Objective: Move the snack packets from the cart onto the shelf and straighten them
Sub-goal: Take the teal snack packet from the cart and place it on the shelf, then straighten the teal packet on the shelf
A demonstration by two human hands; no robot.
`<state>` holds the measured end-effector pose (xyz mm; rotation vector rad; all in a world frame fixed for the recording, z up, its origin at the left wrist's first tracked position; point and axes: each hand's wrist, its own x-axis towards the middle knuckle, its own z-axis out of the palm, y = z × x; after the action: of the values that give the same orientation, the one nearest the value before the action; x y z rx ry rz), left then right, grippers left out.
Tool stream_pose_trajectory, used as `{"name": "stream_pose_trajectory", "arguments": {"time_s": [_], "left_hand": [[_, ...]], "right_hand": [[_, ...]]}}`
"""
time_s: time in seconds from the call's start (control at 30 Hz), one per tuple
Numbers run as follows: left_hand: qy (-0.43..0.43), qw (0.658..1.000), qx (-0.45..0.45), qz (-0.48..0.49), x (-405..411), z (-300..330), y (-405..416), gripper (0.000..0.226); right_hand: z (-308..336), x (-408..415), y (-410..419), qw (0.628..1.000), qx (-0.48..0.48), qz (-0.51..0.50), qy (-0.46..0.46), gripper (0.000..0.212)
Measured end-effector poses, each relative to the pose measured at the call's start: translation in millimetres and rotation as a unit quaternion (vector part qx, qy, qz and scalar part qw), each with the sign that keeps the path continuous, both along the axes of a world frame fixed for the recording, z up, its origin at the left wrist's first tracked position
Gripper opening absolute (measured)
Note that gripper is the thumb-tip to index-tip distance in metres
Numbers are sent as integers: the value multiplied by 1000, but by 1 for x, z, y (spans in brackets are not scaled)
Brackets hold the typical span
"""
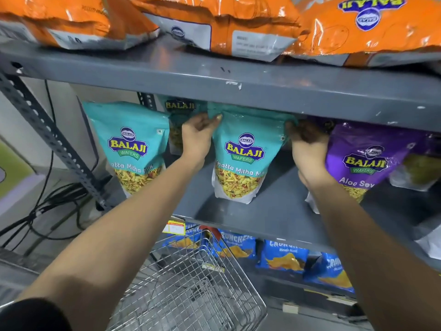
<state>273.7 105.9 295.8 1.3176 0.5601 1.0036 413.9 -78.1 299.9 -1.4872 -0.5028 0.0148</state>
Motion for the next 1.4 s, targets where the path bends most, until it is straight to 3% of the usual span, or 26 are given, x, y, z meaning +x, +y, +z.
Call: {"name": "stream_pose_trajectory", "arguments": {"time_s": [0.1,0.17,0.27,0.37,0.5,0.77,0.97,1.27,1.4], "left_hand": [[25,999,-16,-35,1,-16,-1,43],[90,990,-20,-103,-5,-39,0,73],[222,949,-6,-222,-17,-88,4,99],[273,918,-3,-287,-24,-124,3,88],[252,933,-10,-257,-31,-140,-1,70],[262,940,1,-221,-59,-143,-20,74],[259,943,2,-210,-66,-142,-30,56],[247,945,-18,-214,-70,-141,-37,57],[200,959,-97,-173,-77,-139,-40,89]], "right_hand": [[-9,1,0,998,-9,46,30,9],[-25,0,-4,991,-30,114,63,32],[-67,-13,-6,957,-175,208,99,64],[-121,-25,0,924,-259,253,127,83],[-158,-39,6,942,-230,210,129,97],[-154,-61,-8,936,-257,218,105,93],[-158,-67,-14,936,-243,228,115,91],[-152,-73,-16,936,-232,231,128,88],[-150,-68,-22,927,-215,261,160,93]]}}
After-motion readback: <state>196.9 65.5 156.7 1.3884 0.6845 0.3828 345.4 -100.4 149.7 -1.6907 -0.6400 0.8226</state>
